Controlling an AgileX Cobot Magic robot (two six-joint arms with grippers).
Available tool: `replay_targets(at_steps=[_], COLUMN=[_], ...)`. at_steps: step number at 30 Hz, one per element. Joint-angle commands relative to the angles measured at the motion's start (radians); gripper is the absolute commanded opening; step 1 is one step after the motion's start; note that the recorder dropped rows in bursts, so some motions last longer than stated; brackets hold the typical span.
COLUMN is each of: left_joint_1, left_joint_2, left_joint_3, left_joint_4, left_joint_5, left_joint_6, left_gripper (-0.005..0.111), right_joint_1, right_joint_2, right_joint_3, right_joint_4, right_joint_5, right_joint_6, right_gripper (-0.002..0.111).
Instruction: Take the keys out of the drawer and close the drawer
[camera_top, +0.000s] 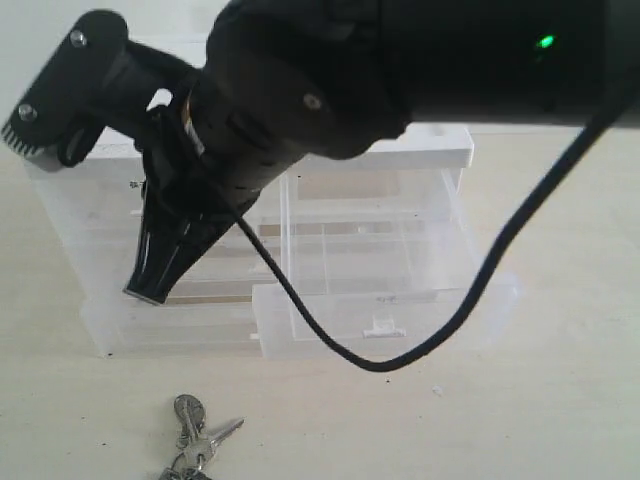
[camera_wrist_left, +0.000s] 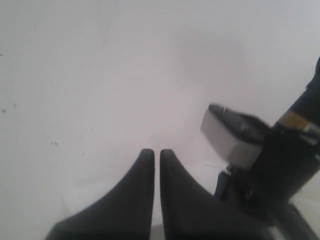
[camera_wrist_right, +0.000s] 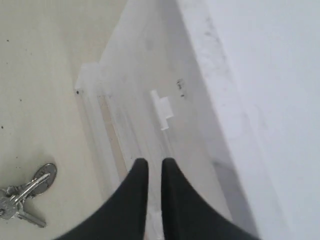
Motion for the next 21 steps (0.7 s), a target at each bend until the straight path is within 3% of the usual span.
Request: replay_targets(at_steps=[1,6,21], left_joint_1=[-0.007,-0.007,-0.007], left_joint_2=[0.152,0.416,1.153], left_joint_3=[0.008,0.006,-0.077], left_joint_4=[0.024,0.261,0.264], left_joint_5=[-0.01,-0.179,-0.201], left_joint_6=[-0.062,-0.21,-0.171], left_gripper=[0.005,0.005,0.005], right_joint_1=[0.001,0.001,0.001], right_joint_2=[-0.082,-0.146,-0.191], right_joint_3=[-0.003,-0.003,-0.003], right_joint_4=[-0.022,-0.054,-0.157], right_joint_5=[-0.012,-0.018,-0.029], right_joint_6=[-0.003,0.005,0.028], right_gripper=[0.0,0.0,0.0])
